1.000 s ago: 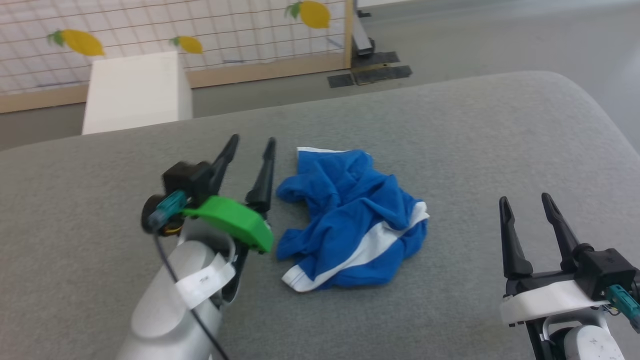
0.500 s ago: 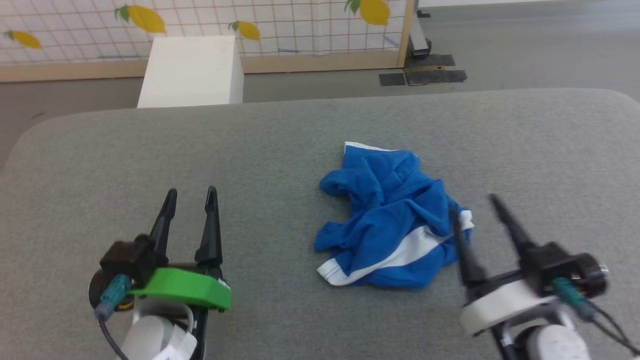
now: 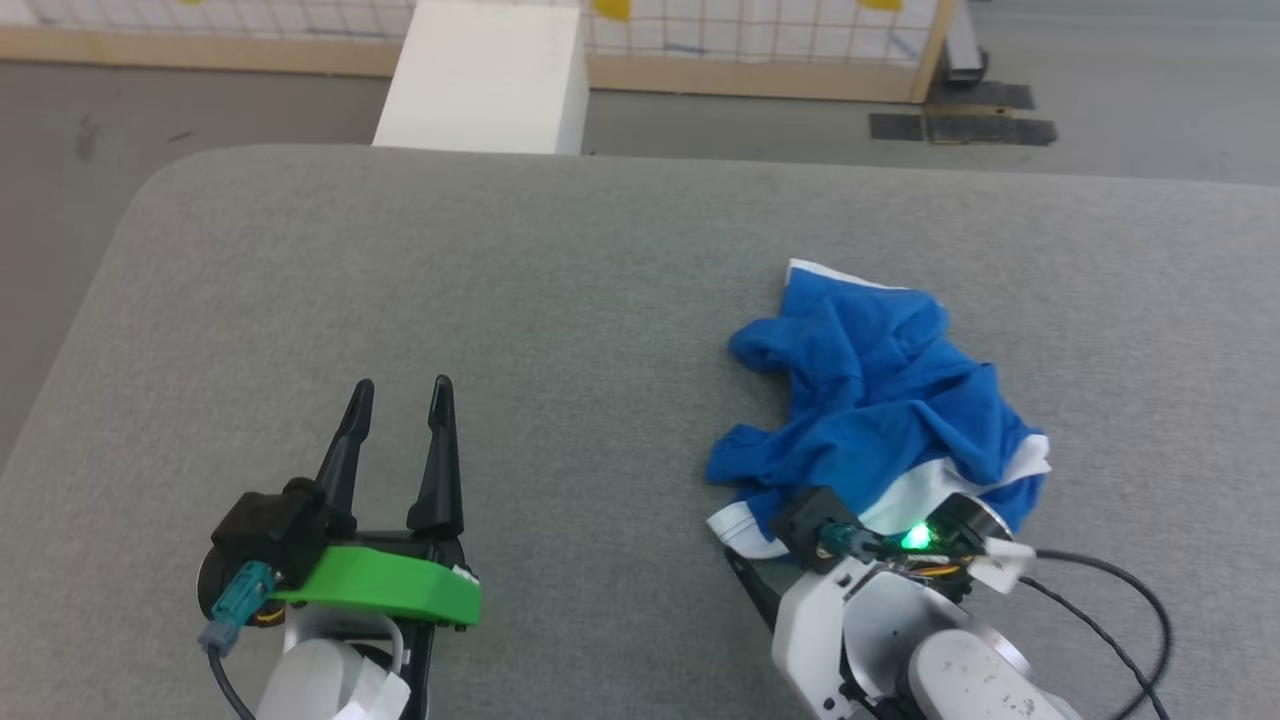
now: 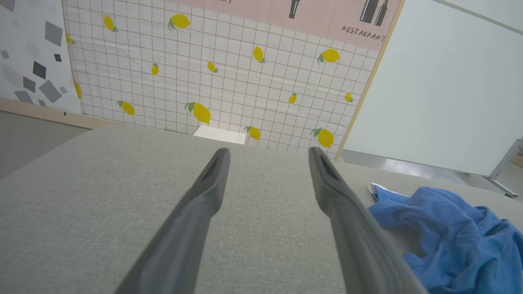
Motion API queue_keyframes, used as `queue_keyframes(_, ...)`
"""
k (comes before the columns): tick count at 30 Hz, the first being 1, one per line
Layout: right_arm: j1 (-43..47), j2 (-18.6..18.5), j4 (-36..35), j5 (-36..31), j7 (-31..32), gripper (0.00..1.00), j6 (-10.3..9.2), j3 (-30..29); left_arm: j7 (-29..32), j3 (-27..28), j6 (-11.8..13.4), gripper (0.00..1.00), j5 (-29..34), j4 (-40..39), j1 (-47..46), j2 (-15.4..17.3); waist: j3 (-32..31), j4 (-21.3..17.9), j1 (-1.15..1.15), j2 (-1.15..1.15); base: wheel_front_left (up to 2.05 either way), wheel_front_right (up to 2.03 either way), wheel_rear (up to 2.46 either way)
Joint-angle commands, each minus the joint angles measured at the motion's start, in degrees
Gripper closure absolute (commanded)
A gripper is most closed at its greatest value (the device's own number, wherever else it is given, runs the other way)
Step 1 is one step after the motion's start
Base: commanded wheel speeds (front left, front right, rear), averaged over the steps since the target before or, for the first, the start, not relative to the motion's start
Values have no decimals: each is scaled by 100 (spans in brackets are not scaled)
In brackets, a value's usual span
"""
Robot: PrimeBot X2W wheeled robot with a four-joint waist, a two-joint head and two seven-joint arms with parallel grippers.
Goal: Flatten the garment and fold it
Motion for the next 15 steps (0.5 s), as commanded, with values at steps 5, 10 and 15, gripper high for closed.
queue_keyframes(5,-315,-187,407,250,1081,0,-12,396,-21,27,-75,0,-16,45,-135,-54,321,392,0,0,0,0,0)
queue_keyframes(10,-448,-271,453,397,1581,100,-12,659,-21,-55,-44,0,-122,113,-166,-58,333,460,0,0,0,0,0)
queue_keyframes(15,-583,-160,225,682,1435,100,-12,976,-21,-71,-8,0,-129,162,-154,-59,215,416,0,0,0,0,0)
